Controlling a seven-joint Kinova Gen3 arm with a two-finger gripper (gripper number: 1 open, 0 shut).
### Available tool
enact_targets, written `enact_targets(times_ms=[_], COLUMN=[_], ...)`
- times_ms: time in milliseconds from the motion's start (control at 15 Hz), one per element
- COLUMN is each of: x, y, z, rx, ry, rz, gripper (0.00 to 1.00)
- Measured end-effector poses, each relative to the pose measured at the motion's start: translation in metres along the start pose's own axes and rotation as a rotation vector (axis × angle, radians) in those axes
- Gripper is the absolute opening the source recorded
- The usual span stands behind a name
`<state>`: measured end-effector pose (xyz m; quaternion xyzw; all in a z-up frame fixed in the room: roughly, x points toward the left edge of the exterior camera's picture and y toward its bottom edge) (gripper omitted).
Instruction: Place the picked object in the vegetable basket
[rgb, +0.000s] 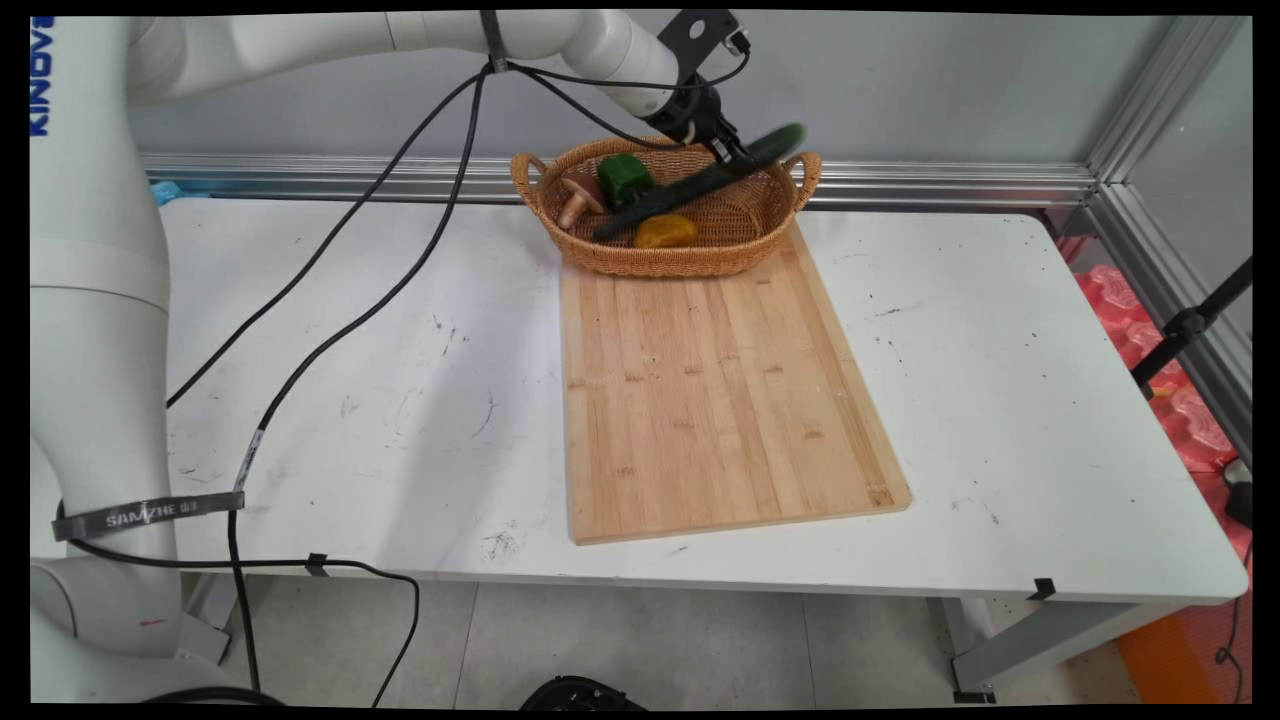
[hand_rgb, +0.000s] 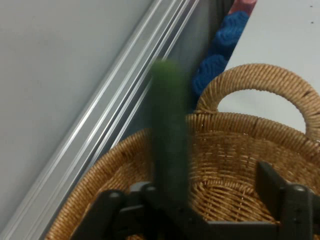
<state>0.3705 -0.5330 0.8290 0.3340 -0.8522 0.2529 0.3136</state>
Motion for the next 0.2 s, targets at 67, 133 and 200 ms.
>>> enact_targets(times_ms=[67,133,200], x=[-0.0008,-0.0014,-0.0022], y=[-0.0003,-0.0003,0.0002], z=[0.0012,0.002,0.0025], rx=[0.0,0.0,-0.001], ry=[-0.001,-0.003,-0.004], rz=[-0.006,-0.012,-0.017], gripper=[1.0,1.0,1.0])
